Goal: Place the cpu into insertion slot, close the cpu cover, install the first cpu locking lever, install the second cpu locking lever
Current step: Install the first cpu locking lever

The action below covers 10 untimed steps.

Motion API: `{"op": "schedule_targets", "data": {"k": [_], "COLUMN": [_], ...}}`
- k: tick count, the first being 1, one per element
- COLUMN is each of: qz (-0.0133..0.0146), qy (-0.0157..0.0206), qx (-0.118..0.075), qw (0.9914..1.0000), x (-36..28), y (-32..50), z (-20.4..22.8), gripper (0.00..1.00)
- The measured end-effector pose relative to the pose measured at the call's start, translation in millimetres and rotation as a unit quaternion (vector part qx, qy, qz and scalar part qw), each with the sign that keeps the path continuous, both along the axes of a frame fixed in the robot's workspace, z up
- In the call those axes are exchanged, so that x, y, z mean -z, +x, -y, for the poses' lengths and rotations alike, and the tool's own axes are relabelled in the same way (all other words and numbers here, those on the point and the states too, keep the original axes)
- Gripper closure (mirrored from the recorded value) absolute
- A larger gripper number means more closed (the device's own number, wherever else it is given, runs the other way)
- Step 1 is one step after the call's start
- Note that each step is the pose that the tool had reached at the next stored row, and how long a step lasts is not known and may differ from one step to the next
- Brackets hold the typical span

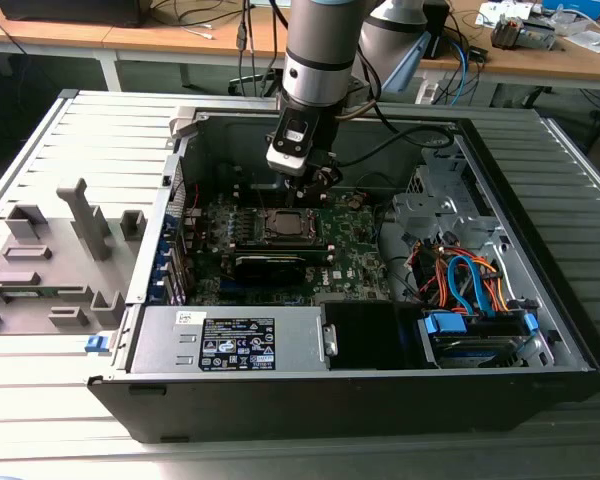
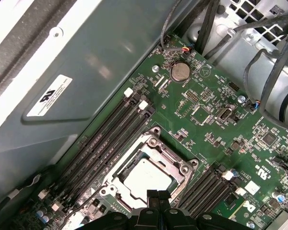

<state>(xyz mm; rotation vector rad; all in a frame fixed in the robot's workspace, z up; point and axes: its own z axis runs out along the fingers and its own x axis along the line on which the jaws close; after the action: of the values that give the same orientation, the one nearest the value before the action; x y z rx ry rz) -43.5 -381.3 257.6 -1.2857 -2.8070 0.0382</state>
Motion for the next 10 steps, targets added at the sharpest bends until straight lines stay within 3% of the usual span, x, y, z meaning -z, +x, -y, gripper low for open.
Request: {"op": "schedule_targets", "data": {"k": [10], "qz": [0.0000], "qy": [0.0000], "qx": [-0.008], "qw": [0.99997], "x": [0.0], "y": [0.0], "z": [0.0], "gripper": [0.89]}}
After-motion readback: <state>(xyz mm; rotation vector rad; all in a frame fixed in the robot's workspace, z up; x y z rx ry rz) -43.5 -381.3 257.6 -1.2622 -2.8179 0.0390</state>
